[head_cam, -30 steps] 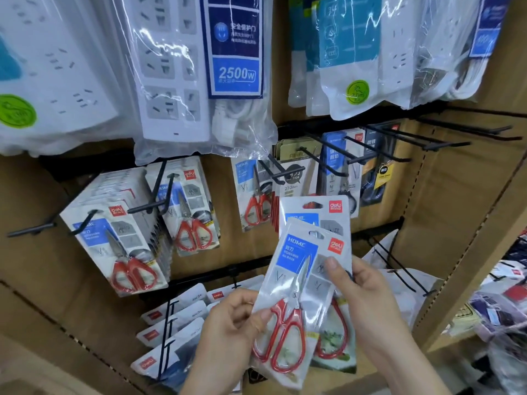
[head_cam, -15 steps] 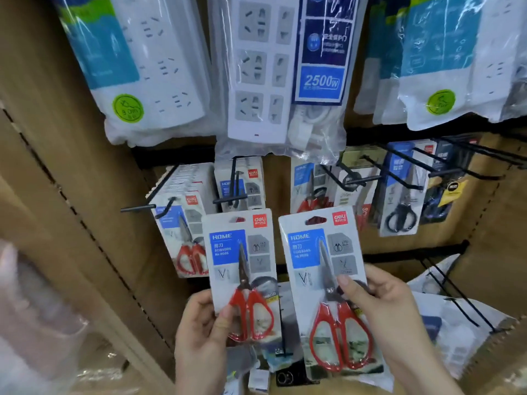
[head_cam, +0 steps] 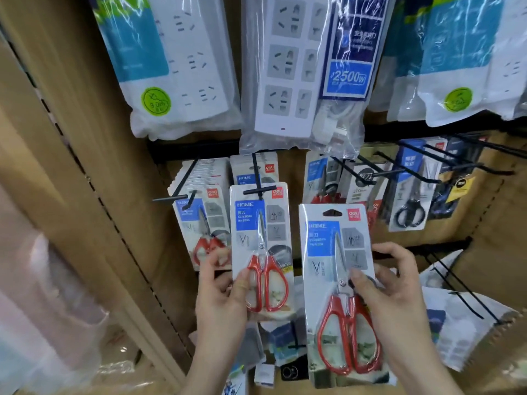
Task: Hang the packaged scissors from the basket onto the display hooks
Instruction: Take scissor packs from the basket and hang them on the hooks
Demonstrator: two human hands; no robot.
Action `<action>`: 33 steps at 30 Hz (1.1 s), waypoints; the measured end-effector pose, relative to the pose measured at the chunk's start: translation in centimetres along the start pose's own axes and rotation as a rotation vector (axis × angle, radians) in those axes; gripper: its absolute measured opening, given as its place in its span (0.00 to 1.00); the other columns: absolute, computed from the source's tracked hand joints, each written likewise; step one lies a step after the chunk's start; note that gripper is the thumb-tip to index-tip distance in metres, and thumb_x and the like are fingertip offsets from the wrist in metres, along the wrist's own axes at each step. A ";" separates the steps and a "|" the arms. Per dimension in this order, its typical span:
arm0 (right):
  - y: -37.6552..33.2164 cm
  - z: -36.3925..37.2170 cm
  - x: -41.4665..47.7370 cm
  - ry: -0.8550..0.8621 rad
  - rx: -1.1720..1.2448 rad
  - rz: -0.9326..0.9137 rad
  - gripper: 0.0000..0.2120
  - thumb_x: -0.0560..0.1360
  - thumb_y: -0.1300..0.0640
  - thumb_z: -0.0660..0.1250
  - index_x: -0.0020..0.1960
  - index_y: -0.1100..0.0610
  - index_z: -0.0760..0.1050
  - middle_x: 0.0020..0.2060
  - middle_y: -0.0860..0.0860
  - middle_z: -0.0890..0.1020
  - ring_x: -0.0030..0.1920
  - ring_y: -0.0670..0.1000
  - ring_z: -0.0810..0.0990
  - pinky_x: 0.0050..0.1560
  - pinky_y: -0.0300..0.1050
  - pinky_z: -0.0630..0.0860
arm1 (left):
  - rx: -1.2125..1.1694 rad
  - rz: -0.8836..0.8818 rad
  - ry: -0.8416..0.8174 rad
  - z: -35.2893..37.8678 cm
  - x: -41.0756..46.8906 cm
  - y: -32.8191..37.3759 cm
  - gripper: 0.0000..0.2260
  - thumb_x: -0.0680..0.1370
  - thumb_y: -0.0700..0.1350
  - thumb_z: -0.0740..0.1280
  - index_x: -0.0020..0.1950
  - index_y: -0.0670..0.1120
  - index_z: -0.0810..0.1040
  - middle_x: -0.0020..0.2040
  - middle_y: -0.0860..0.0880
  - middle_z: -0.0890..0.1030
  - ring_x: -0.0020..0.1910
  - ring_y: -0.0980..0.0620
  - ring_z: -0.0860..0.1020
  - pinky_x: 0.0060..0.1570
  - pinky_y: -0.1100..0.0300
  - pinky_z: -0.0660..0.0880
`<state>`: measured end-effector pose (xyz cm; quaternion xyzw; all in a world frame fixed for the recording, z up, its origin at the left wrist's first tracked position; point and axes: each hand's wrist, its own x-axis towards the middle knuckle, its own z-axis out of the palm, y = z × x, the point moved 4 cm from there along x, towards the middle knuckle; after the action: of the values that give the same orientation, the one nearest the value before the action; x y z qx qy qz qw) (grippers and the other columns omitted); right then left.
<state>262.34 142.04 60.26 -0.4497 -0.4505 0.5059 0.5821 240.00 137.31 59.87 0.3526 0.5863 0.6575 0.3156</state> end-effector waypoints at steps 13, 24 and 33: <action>-0.2 0.7 -1.5 0.019 0.009 0.100 0.15 0.78 0.71 0.61 0.52 0.53 0.80 0.43 0.49 0.87 0.38 0.48 0.85 0.39 0.53 0.81 | 1.084 0.203 -0.216 3.2 8.5 2.1 0.28 0.83 0.49 0.56 0.80 0.59 0.46 0.37 0.53 0.76 0.34 0.55 0.75 0.31 0.59 0.71; -0.6 2.0 -2.1 0.005 0.003 -0.007 0.20 0.77 0.67 0.66 0.61 0.45 0.74 0.43 0.51 0.87 0.45 0.49 0.86 0.41 0.43 0.83 | 0.196 -0.113 -0.654 2.8 -2.5 -1.1 0.14 0.81 0.54 0.64 0.66 0.55 0.76 0.53 0.52 0.85 0.52 0.51 0.84 0.55 0.45 0.80; 0.6 -0.3 -2.1 -0.090 -0.111 0.139 0.13 0.80 0.56 0.61 0.46 0.49 0.85 0.43 0.59 0.86 0.44 0.59 0.84 0.49 0.58 0.81 | 0.053 -0.029 -0.577 3.9 -2.3 -2.2 0.13 0.76 0.56 0.67 0.60 0.58 0.80 0.53 0.52 0.86 0.54 0.50 0.84 0.57 0.44 0.78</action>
<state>262.36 139.95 59.43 -0.4883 -0.4713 0.5391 0.4989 244.51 137.83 57.72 0.5248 0.4942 0.5101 0.4693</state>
